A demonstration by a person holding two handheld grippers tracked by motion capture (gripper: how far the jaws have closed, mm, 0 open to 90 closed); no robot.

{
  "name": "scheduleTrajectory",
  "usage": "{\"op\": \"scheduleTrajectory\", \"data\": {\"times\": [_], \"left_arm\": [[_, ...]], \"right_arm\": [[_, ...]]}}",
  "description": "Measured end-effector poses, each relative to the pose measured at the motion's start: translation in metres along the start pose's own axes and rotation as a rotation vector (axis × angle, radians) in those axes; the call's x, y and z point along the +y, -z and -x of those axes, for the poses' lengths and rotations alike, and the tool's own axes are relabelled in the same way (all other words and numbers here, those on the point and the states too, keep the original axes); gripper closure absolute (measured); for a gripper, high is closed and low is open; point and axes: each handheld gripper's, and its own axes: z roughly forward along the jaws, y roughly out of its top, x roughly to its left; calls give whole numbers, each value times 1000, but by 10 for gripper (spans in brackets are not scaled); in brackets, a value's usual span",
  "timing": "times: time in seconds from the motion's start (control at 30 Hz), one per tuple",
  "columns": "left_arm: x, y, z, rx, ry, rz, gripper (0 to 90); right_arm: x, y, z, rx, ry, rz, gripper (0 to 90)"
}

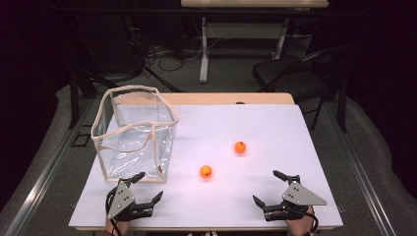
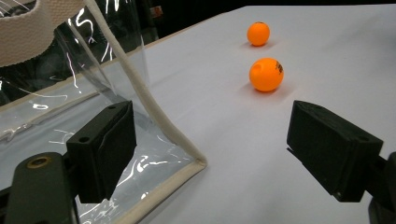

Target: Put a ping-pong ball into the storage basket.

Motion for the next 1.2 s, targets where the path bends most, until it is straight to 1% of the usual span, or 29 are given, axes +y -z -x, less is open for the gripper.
{"op": "scheduleTrajectory", "data": {"times": [0.17,0.27,0.3,0.4,0.5,0.6,0.67,0.87,0.93,1.0,1.1,1.2], "left_arm": [[0,-2,0,-11,-7,-7,159],[0,-2,0,-22,-11,-7,159],[1,-3,1,-22,-12,-6,159],[0,-3,1,-24,-15,-14,159],[0,-3,1,-26,-8,-15,159],[0,-4,1,-29,-13,-16,159],[0,-4,2,-39,-24,-21,159],[1,-7,2,-52,-23,-16,159],[1,-8,3,-57,-33,-25,159],[1,-9,3,-63,-32,-27,159],[1,-8,3,-63,-37,-27,159],[1,-8,3,-63,-37,-27,159]], "right_arm": [[0,0,0,-6,2,-12,0],[0,-2,0,-2,-5,-20,0],[0,-3,0,1,2,-29,0],[0,-4,1,9,0,-36,0],[1,-6,0,17,-2,-45,0],[2,-10,-1,21,-8,-69,0],[2,-11,-2,25,-8,-93,0],[5,-18,-7,36,-2,-135,0],[6,-22,-10,49,4,-153,0],[7,-28,-13,67,11,-180,0],[8,-31,-14,68,13,-191,0],[9,-36,-16,80,13,-202,0]]}}
